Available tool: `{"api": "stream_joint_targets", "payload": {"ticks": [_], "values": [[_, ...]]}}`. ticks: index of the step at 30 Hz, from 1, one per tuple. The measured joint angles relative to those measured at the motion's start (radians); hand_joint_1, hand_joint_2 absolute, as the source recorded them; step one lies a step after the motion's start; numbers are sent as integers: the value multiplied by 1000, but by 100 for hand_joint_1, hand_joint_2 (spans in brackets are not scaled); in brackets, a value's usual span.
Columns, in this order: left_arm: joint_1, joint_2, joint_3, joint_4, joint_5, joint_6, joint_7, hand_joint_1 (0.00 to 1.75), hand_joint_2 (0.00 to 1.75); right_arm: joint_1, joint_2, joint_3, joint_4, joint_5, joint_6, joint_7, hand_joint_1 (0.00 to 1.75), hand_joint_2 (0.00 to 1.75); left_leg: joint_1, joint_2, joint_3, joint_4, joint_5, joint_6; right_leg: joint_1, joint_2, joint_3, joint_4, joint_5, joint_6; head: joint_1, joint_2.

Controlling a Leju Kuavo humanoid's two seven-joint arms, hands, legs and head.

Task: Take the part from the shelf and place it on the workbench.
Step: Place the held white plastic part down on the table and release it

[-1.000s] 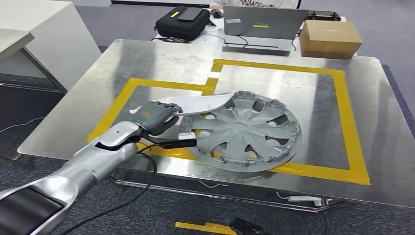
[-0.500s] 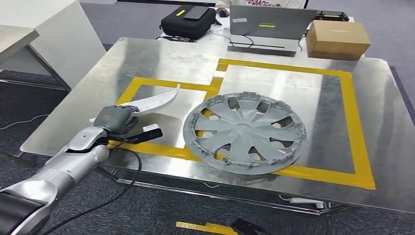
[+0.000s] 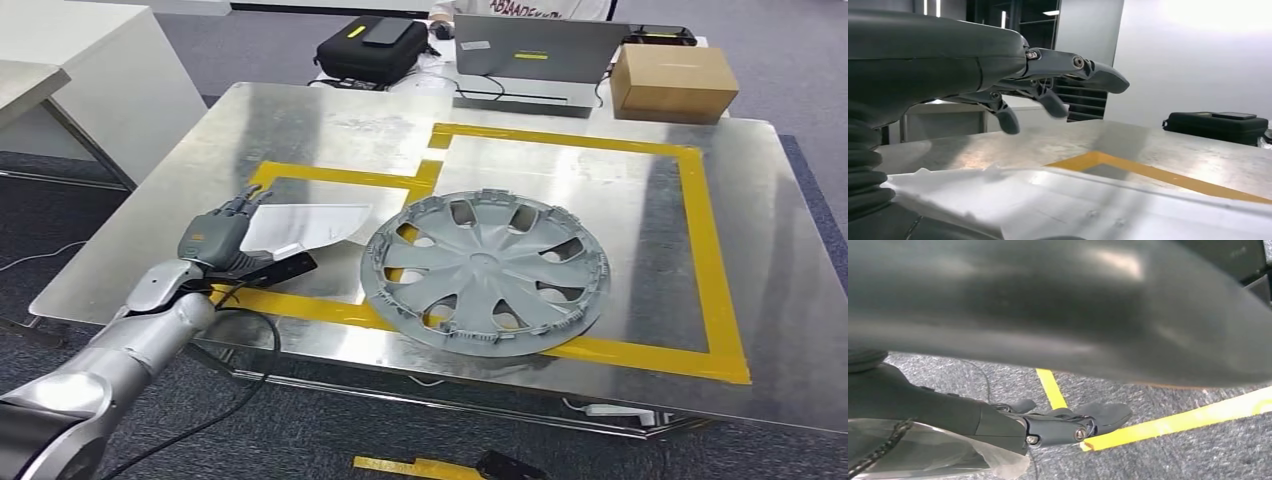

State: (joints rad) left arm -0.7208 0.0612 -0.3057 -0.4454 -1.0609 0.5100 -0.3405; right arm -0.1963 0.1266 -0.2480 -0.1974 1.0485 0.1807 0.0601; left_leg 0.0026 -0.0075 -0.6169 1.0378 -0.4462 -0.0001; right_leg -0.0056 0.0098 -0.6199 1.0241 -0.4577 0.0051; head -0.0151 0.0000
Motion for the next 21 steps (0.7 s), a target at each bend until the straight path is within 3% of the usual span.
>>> {"api": "stream_joint_targets", "payload": {"ticks": [3, 5, 7, 8, 9, 10, 13, 15, 18, 19, 21], "values": [[3, -9, 6, -4, -7, 2, -10, 0, 0, 2, -1, -2, 0, 1, 3, 0, 0, 0, 2, 2, 0, -13, 6, 10, 0, 0, -8, 2, -3, 15, 1, 0], [4, -14, 12, -6, -4, 5, -21, 0, 0, 3, -2, -4, 0, 2, 4, 0, 0, 0, 7, 4, -3, -22, 17, 22, -1, -2, -31, 58, -55, 25, 3, 0], [7, -16, 19, -7, 2, 9, -30, 0, 0, 5, -3, -6, 0, 2, 5, 0, 0, 0, 7, 6, -14, -22, 27, 29, -4, -3, -73, 180, -134, 33, 5, 0], [11, -17, 23, -7, 7, 10, -33, 0, 0, 6, -4, -6, 0, 2, 5, -1, 0, 0, 7, 6, -22, -22, 32, 30, -6, -3, -89, 235, -160, 35, 5, 0], [15, -18, 27, -7, 12, 11, -38, 0, 0, 7, -6, -7, 0, 3, 5, -2, 0, 0, 7, 6, -30, -22, 38, 29, -7, -4, -90, 260, -168, 38, 5, 0], [19, -18, 30, -7, 17, 11, -42, 0, 0, 8, -7, -7, 0, 4, 5, -4, 0, 0, 7, 6, -38, -21, 45, 27, -8, -4, -73, 249, -158, 40, 5, 0], [27, -17, 44, -7, 26, 12, -50, 0, 0, 6, -11, -7, -1, 7, 5, -11, 0, 0, 8, 5, -58, -18, 62, 15, -12, -5, 58, 62, -99, 41, 5, 0], [28, -15, 51, -7, 29, 13, -53, 0, 0, 5, -13, -7, -2, 8, 6, -13, 0, 0, 5, 5, -64, -15, 74, 3, -10, -2, 105, -9, -89, 35, 4, 0], [32, -12, 56, -7, 31, 13, -55, 0, 0, 7, -14, -7, -2, 9, 8, -14, 0, 0, 6, 5, -70, -15, 84, -15, -9, 0, 92, -13, -75, 15, 2, 0], [35, -11, 58, -7, 32, 13, -55, 0, 0, 8, -14, -7, -2, 10, 8, -14, 0, 0, 7, 5, -76, -4, 66, -21, -10, -1, 86, -14, -66, 6, 1, 0], [37, -9, 59, -7, 33, 13, -55, 0, 0, 8, -14, -7, -2, 11, 9, -14, 0, 0, 9, 5, -100, 79, -20, -29, -10, -4, 70, -15, -47, -9, -1, 0]]}}
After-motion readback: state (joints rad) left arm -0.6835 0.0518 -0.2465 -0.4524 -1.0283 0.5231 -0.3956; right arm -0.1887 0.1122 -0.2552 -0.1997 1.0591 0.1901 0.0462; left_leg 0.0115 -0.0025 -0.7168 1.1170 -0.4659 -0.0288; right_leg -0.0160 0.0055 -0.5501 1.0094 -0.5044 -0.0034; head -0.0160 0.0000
